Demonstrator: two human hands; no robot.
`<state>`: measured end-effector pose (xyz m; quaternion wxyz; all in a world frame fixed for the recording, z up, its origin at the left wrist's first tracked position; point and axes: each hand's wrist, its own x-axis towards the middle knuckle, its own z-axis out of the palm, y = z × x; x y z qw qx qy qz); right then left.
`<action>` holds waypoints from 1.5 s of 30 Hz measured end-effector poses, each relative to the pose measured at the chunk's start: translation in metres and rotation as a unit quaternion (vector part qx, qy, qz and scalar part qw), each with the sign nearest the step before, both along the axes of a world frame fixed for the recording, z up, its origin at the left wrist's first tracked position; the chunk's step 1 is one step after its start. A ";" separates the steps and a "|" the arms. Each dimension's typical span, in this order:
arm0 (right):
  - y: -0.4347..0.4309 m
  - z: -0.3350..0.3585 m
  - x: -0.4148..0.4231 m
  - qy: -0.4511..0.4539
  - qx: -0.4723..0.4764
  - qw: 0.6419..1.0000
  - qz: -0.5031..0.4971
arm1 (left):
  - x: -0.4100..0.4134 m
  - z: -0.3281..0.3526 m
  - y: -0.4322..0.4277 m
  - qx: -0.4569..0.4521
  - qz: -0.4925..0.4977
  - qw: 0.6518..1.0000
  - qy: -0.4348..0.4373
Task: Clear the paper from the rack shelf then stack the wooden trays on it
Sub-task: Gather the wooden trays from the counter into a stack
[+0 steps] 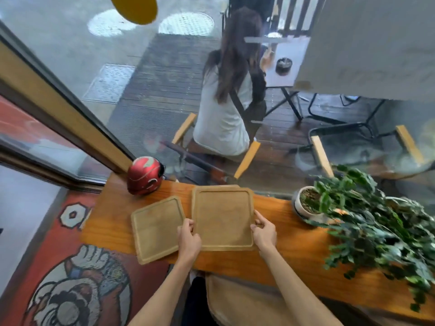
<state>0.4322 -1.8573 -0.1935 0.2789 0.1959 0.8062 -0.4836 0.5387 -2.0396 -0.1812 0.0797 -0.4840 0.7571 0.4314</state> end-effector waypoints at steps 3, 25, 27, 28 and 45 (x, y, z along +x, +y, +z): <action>-0.031 -0.015 -0.008 0.012 0.027 1.000 0.010 | -0.013 -0.023 -0.026 0.009 0.008 1.000 -0.006; -0.068 -0.082 -0.017 0.039 0.123 0.991 0.034 | -0.035 -0.088 -0.039 -0.023 -0.012 0.997 -0.077; -0.067 -0.082 -0.018 0.035 0.109 0.993 0.027 | -0.038 -0.089 -0.040 -0.018 -0.006 0.996 -0.088; -0.066 -0.081 -0.018 0.034 0.109 0.993 0.023 | -0.040 -0.088 -0.041 -0.014 0.002 0.996 -0.091; 0.014 -0.075 0.029 -0.083 0.138 0.986 -0.046 | -0.013 -0.085 0.003 0.063 -0.029 0.989 -0.134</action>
